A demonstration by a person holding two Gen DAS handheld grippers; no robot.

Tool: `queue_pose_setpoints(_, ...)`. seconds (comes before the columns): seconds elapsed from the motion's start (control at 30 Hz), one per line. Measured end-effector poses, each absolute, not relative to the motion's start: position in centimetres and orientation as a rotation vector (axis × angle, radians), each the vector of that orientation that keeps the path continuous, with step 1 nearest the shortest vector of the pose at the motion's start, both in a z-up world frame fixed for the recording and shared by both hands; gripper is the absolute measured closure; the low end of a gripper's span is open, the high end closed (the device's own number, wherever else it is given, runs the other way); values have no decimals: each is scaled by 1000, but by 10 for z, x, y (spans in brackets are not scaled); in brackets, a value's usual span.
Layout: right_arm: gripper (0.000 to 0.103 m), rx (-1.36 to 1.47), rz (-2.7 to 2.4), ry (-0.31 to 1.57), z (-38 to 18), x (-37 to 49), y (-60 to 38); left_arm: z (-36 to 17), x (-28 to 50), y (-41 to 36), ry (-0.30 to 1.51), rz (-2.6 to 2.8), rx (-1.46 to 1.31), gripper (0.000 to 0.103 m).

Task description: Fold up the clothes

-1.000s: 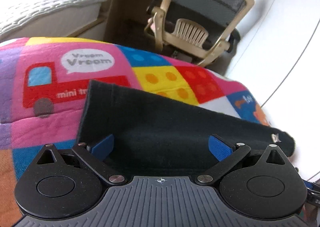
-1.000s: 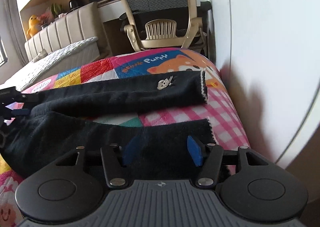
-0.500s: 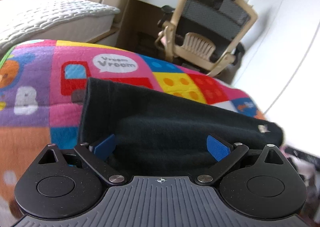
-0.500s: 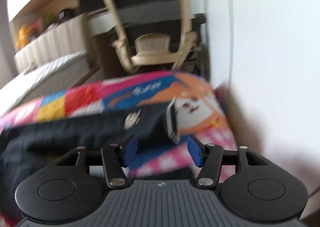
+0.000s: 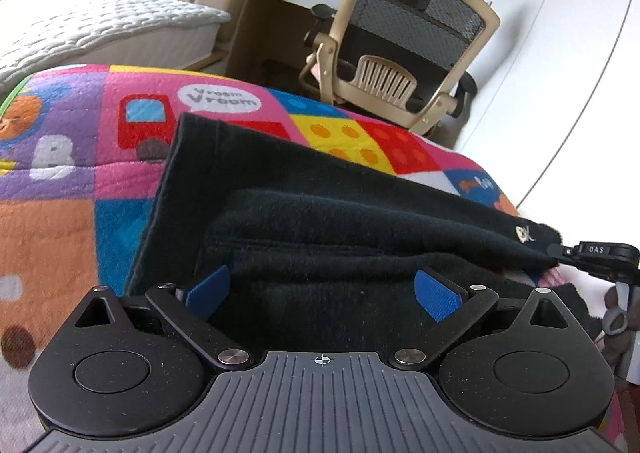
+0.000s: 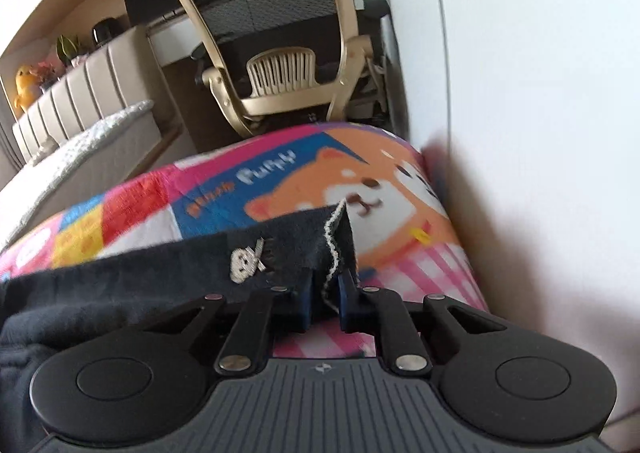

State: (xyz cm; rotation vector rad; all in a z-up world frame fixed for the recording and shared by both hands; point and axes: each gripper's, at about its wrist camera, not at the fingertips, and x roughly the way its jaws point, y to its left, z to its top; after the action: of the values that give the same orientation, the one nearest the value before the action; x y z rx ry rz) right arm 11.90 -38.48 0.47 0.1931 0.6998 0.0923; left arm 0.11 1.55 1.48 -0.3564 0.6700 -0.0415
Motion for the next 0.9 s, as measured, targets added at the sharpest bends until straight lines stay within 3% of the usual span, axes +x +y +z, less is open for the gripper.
queue_pose_setpoints(0.33,88,69,85,664,7,89,-383,21,-36,4,705,-49,-348,2)
queue_pose_setpoints(0.4,76,80,58,640,8,81,-389,22,-44,4,705,-43,-366,2)
queue_pose_setpoints(0.53,68,132,27,598,22,52,-395,25,-55,-1,685,-39,-365,2)
queue_pose_setpoints(0.6,51,176,66,595,28,30,-392,27,-63,-7,660,-44,-352,2)
queue_pose_setpoints(0.73,36,207,163,610,28,-16,-377,33,-81,-27,592,-29,-294,1)
queue_pose_setpoints(0.8,14,242,201,614,28,-38,-368,37,-93,-40,553,-10,-258,0)
queue_pose_setpoints(0.9,0,324,258,621,30,-65,-359,47,-112,-59,523,-15,-223,0)
